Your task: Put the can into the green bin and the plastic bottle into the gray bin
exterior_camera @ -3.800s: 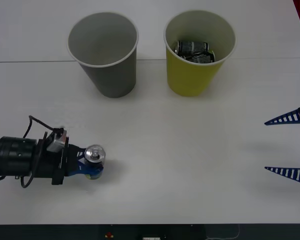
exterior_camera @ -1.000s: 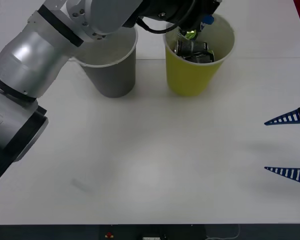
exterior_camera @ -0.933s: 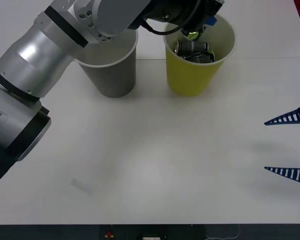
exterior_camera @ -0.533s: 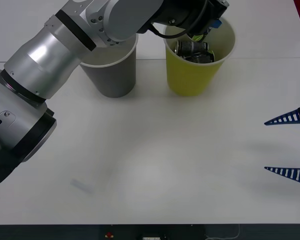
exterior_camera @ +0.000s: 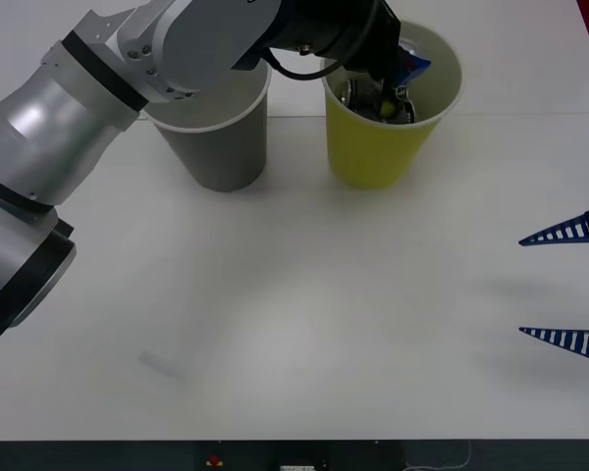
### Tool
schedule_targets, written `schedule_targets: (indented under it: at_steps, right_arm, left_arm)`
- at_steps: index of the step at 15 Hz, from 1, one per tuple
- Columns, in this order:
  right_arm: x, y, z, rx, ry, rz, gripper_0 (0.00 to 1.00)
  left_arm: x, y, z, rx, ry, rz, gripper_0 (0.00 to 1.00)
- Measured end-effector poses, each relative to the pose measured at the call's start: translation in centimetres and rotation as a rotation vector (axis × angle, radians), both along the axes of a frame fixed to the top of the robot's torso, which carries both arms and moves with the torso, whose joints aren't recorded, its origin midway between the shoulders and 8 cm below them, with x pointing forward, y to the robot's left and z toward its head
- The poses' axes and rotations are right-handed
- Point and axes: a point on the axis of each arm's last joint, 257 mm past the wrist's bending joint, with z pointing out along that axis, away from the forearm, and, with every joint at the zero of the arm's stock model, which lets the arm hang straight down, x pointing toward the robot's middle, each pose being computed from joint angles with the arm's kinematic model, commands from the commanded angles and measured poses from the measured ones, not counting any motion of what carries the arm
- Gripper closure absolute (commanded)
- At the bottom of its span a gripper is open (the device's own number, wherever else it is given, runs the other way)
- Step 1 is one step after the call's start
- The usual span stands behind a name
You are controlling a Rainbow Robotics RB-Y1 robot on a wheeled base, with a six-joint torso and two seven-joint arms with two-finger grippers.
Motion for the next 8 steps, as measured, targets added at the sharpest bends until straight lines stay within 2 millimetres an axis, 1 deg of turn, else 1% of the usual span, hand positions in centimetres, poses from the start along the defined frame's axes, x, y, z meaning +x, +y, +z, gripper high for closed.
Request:
schedule_targets:
  at_steps: [3,6,8]
  right_arm:
    - [0.0,0.0,0.0,0.0,0.0,0.0,0.0]
    - [0.0,0.0,0.0,0.0,0.0,0.0,0.0]
    - [0.0,0.0,0.0,0.0,0.0,0.0,0.0]
  left_arm:
    - [-3.0,3.6,-0.3,-0.008,-0.024,-0.068,0.0]
    - [-6.4,8.0,-0.9,-0.024,0.006,-0.119,0.0]
    - [-9.1,11.4,-1.5,-0.003,0.015,-0.132,0.0]
